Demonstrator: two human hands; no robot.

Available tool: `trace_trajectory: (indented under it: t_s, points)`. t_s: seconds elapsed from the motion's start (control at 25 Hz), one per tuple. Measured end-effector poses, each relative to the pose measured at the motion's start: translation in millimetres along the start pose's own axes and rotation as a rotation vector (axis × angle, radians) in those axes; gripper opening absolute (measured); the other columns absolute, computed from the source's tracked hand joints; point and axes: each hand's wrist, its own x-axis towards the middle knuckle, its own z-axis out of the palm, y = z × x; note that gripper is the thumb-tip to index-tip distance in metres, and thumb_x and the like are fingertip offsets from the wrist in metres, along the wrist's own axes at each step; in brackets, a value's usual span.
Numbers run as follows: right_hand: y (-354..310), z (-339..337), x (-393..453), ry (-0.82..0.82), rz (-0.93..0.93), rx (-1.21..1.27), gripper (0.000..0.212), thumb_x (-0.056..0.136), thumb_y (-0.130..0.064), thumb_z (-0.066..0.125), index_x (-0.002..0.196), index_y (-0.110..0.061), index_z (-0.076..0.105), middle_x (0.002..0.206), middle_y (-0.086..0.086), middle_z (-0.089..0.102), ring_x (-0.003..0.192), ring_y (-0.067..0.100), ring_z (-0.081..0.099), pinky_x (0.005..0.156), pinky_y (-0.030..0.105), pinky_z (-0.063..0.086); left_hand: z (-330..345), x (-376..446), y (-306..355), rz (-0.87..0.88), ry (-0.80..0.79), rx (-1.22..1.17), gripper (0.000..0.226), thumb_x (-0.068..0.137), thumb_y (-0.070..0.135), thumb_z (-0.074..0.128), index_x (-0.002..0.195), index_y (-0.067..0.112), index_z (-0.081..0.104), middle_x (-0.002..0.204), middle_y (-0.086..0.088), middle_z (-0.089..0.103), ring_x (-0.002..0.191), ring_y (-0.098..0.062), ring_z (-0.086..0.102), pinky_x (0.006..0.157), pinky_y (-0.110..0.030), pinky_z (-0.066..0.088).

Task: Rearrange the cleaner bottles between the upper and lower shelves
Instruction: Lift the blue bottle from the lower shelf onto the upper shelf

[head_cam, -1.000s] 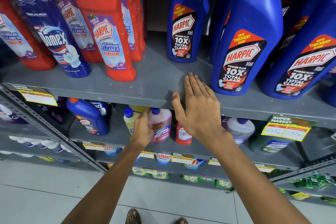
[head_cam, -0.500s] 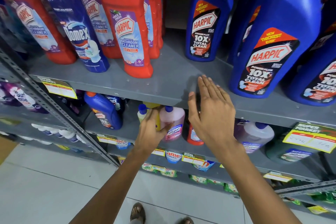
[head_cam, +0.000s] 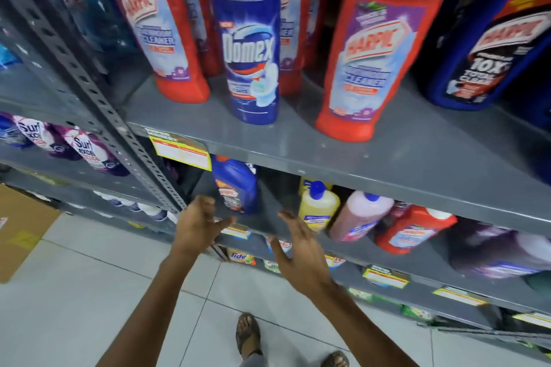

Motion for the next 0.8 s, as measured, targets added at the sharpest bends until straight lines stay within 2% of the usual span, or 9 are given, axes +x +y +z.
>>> trace_trajectory:
  t_s: [0.12, 0.16, 0.24, 0.32, 0.4, 0.48, 0.56, 0.72, 0.8]
  points:
    - [22, 61, 39, -0.070, 0.114, -0.118, 0.075, 0.106, -0.050, 0.043, 0.164, -0.004, 0.032, 0.172, 0.016, 0.034, 0.161, 0.030, 0.032, 0.133, 0.040, 0.025, -17, 43, 0, -0.029, -0.151, -0.166, 0.064, 0.073, 0.031, 0.097, 0.119, 0.014, 0.057, 0.096, -0.004, 0.066, 0.094, -0.021, 0.072, 0.065, -0.019, 0.056]
    - [28, 77, 52, -0.055, 0.132, -0.158, 0.075, 0.106, -0.048, 0.042, 0.164, -0.001, 0.032, 0.172, 0.019, 0.034, 0.160, 0.034, 0.034, 0.130, 0.048, 0.032, -18, 54, 2, 0.005, -0.204, -0.163, 0.068, 0.068, 0.027, 0.100, 0.121, 0.018, 0.057, 0.099, 0.002, 0.067, 0.097, -0.016, 0.071, 0.079, -0.021, 0.061]
    - [42, 102, 68, -0.020, 0.147, -0.230, 0.074, 0.105, -0.044, 0.040, 0.161, 0.004, 0.036, 0.168, 0.024, 0.038, 0.156, 0.041, 0.040, 0.123, 0.058, 0.042, -15, 77, -7, 0.055, -0.233, -0.188, 0.075, 0.047, 0.036, 0.106, 0.110, 0.022, 0.069, 0.102, -0.008, 0.075, 0.106, -0.034, 0.075, 0.100, -0.052, 0.061]
    - [53, 120, 76, -0.030, 0.159, -0.318, 0.074, 0.105, -0.043, 0.037, 0.162, 0.004, 0.034, 0.171, 0.023, 0.035, 0.158, 0.039, 0.039, 0.127, 0.053, 0.036, -12, 91, -17, 0.073, -0.313, -0.215, 0.056, 0.047, 0.037, 0.101, 0.096, 0.029, 0.076, 0.100, -0.019, 0.078, 0.105, -0.042, 0.076, 0.101, -0.055, 0.059]
    - [60, 129, 78, -0.029, 0.150, -0.432, 0.072, 0.108, -0.042, 0.035, 0.165, 0.001, 0.028, 0.174, 0.020, 0.028, 0.162, 0.034, 0.031, 0.132, 0.046, 0.020, -11, 103, -18, 0.092, -0.376, -0.163, 0.051, 0.061, 0.027, 0.101, 0.104, 0.016, 0.077, 0.108, -0.018, 0.080, 0.106, -0.037, 0.076, 0.099, -0.049, 0.060]
    - [61, 132, 77, -0.016, 0.138, -0.498, 0.070, 0.109, -0.040, 0.036, 0.166, -0.001, 0.024, 0.176, 0.018, 0.025, 0.164, 0.031, 0.026, 0.134, 0.046, 0.019, -8, 114, -25, 0.090, -0.448, -0.151, 0.053, 0.070, 0.021, 0.098, 0.112, 0.002, 0.072, 0.108, -0.011, 0.080, 0.098, -0.025, 0.075, 0.088, -0.028, 0.061]
    - [58, 133, 76, -0.031, 0.147, -0.518, 0.070, 0.110, -0.041, 0.032, 0.168, -0.002, 0.019, 0.178, 0.016, 0.019, 0.166, 0.028, 0.019, 0.136, 0.046, 0.019, -7, 114, -24, 0.085, -0.467, -0.149, 0.042, 0.077, 0.012, 0.093, 0.111, 0.007, 0.071, 0.100, 0.000, 0.077, 0.090, -0.012, 0.071, 0.075, -0.011, 0.055]
    - [60, 134, 78, -0.062, 0.154, -0.495, 0.072, 0.110, -0.043, 0.022, 0.169, -0.003, 0.014, 0.179, 0.014, 0.012, 0.167, 0.027, 0.012, 0.136, 0.047, 0.017, -10, 103, -26, 0.135, -0.387, -0.226, 0.055, 0.067, 0.009, 0.099, 0.114, 0.001, 0.071, 0.104, -0.013, 0.081, 0.097, -0.028, 0.078, 0.086, -0.028, 0.062]
    - [60, 132, 77, -0.109, 0.156, -0.433, 0.073, 0.108, -0.043, 0.022, 0.169, -0.005, 0.011, 0.180, 0.012, 0.006, 0.168, 0.025, 0.006, 0.137, 0.048, 0.014, -16, 84, -30, 0.202, -0.350, -0.272, 0.064, 0.060, 0.015, 0.104, 0.114, -0.001, 0.074, 0.105, -0.012, 0.083, 0.098, -0.021, 0.081, 0.089, -0.033, 0.064]
